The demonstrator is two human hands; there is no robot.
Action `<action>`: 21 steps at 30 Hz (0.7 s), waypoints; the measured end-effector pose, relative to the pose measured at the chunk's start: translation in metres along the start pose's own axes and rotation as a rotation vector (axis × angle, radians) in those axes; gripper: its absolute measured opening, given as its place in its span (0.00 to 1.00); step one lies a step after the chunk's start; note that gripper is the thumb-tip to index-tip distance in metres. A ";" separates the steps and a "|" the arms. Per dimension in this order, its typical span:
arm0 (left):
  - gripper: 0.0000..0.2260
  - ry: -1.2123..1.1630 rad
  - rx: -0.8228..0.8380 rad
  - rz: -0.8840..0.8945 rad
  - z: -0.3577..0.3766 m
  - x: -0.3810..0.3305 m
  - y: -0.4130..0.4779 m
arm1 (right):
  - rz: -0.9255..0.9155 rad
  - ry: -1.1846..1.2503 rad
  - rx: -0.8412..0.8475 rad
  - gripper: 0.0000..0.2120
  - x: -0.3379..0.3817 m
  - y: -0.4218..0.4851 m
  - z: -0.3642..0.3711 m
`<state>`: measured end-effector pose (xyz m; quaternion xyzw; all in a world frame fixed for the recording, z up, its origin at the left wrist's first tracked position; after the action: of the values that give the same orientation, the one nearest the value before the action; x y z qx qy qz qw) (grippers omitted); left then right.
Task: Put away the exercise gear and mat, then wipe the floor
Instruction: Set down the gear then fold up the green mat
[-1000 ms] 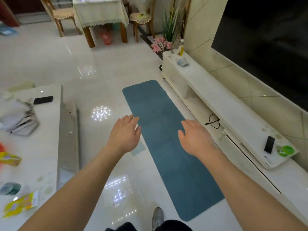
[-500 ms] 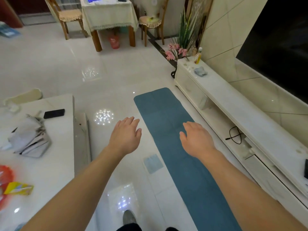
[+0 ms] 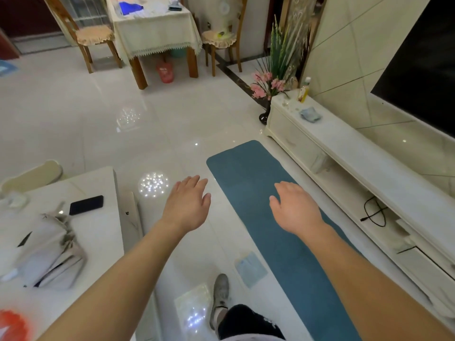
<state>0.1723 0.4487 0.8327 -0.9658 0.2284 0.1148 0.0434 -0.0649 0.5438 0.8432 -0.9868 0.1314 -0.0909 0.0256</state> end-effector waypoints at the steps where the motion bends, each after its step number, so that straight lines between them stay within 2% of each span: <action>1: 0.22 0.003 -0.001 0.006 0.000 0.008 0.016 | 0.004 0.005 -0.002 0.19 0.004 0.017 0.003; 13: 0.23 0.045 0.051 0.095 -0.018 0.061 0.198 | 0.106 0.063 0.013 0.20 0.026 0.187 -0.008; 19: 0.22 0.040 0.072 0.213 -0.024 0.066 0.275 | 0.191 0.044 0.004 0.23 0.022 0.240 -0.015; 21: 0.25 0.043 0.081 0.267 -0.025 0.066 0.304 | 0.235 0.050 -0.011 0.22 0.022 0.256 -0.017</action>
<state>0.0979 0.1460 0.8315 -0.9266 0.3600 0.0896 0.0616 -0.1126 0.2905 0.8444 -0.9622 0.2474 -0.1109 0.0276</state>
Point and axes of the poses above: each hand's wrist, its own y-axis towards the middle knuckle, its own z-axis out of the palm, x = y × z, the point moved 5 cm from there along y, towards the middle knuckle, and after that the axes turned 1 degree about -x, right-handed, at the moved point
